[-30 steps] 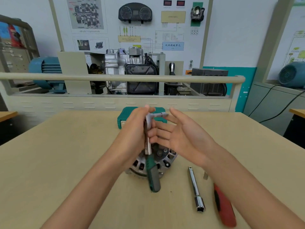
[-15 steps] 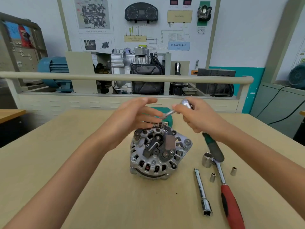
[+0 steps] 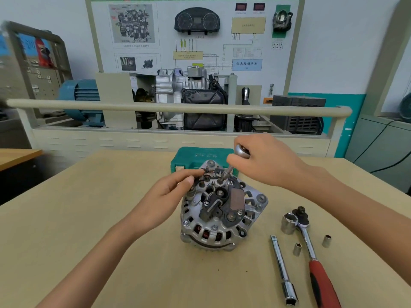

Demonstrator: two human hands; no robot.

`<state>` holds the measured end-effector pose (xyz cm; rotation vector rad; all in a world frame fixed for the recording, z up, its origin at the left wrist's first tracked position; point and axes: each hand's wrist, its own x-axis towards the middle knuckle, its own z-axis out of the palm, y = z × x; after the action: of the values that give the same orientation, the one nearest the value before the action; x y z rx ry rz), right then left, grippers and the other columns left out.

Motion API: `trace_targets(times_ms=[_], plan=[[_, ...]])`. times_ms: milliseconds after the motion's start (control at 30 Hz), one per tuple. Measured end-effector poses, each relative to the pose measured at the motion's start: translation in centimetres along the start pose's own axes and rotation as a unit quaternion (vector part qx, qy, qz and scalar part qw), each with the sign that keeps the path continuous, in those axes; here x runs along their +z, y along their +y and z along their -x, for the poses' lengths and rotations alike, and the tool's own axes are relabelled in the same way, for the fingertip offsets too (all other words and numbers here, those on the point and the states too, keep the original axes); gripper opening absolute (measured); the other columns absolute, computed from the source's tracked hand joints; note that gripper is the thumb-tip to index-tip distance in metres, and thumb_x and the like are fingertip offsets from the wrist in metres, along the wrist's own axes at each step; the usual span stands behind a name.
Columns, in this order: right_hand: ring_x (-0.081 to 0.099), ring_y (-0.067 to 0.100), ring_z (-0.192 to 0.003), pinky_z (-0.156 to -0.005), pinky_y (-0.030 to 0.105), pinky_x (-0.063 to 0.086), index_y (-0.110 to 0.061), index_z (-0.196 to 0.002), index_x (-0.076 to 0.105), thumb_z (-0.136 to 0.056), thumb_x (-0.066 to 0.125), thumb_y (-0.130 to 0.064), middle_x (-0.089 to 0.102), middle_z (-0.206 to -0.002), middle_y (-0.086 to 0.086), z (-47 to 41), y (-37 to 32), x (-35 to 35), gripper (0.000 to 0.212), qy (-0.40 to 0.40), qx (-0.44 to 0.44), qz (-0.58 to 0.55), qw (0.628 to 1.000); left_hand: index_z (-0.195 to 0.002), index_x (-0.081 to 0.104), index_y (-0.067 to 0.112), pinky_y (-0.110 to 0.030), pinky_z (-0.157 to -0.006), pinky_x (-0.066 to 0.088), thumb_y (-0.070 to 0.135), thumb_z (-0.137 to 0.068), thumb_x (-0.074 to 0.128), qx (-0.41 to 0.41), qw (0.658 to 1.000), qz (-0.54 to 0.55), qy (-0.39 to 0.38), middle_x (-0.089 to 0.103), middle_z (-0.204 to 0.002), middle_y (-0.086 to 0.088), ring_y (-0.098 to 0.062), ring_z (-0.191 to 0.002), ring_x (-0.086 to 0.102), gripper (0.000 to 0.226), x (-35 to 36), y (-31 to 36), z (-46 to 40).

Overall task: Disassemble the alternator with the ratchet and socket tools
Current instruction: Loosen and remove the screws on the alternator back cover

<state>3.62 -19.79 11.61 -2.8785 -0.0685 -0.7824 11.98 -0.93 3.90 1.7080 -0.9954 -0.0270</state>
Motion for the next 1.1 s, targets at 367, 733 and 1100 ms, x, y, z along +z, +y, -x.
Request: trace_targets(times_ms=[367,733,1100], plan=[[0.053,0.025,-0.067,-0.046,0.029,0.021,-0.018,-0.058,0.03,-0.074,0.041,-0.034,0.058,-0.067,0.003,-0.4,3.2,1.2,0.025,-0.035,0.006,0.027,0.999,-0.111,0.062,0.035,-0.018,-0.096,0.039,0.007,-0.096,0.041,0.012,1.0,-0.01,0.012,0.062,-0.114,0.023,0.005,-0.114,0.052,0.038,0.5,-0.2,-0.9],[0.056,0.026,-0.075,-0.046,0.029,0.025,-0.018,-0.059,0.032,-0.077,0.042,-0.033,0.064,-0.079,0.004,-0.8,3.1,1.1,0.025,-0.055,0.028,0.028,0.998,-0.111,0.058,0.033,-0.007,-0.089,0.04,0.001,-0.094,0.042,0.026,1.0,-0.006,-0.014,0.064,-0.112,0.017,0.009,-0.109,0.053,0.04,1.0,0.9,-1.4],[0.031,0.007,-0.049,-0.044,0.026,0.019,-0.022,-0.06,0.03,-0.087,0.045,-0.037,0.039,-0.058,-0.006,-1.1,0.1,1.3,0.035,-0.016,0.016,0.165,0.986,-0.098,0.067,0.023,-0.02,-0.084,0.042,0.017,-0.09,0.058,0.083,0.974,-0.195,-0.082,0.068,-0.097,0.01,0.0,-0.091,0.057,0.014,2.3,2.2,-5.0]])
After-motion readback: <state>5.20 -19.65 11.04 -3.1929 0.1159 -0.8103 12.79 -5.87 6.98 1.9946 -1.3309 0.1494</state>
